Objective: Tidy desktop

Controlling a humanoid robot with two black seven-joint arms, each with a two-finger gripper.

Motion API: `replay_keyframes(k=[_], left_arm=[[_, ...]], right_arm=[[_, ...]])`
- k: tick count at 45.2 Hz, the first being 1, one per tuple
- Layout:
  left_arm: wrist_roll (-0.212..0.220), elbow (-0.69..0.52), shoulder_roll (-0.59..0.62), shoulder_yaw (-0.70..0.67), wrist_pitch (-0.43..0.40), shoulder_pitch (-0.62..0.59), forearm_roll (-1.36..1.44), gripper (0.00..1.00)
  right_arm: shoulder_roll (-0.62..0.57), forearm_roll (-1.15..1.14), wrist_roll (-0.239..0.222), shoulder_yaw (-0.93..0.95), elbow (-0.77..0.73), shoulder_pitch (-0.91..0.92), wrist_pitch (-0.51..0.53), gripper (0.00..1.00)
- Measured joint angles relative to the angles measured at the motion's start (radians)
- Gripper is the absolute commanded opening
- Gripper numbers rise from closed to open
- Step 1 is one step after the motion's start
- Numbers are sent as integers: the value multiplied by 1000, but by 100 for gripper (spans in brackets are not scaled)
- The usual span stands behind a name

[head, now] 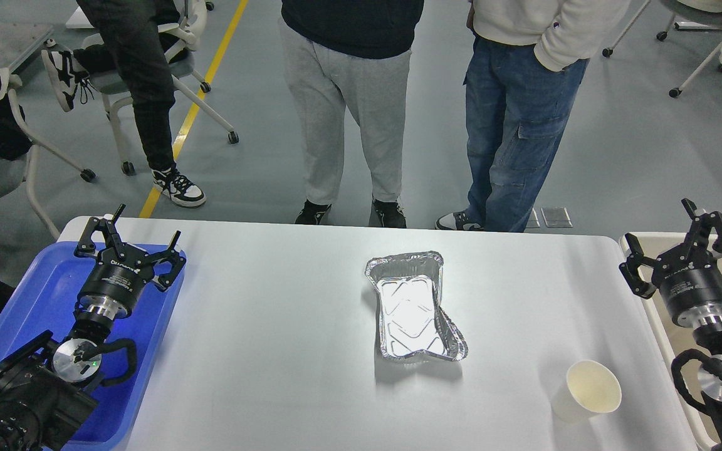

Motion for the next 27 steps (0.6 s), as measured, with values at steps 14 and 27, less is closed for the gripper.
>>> replay_keyframes(k=[14, 27], left_arm=[[0, 0, 0, 0, 0, 0, 0, 100], [0, 0, 0, 0, 0, 0, 0, 100]], right_arm=[[-2, 0, 0, -1, 3, -2, 0, 100], [-17, 1, 0, 0, 4, -5, 0, 100]])
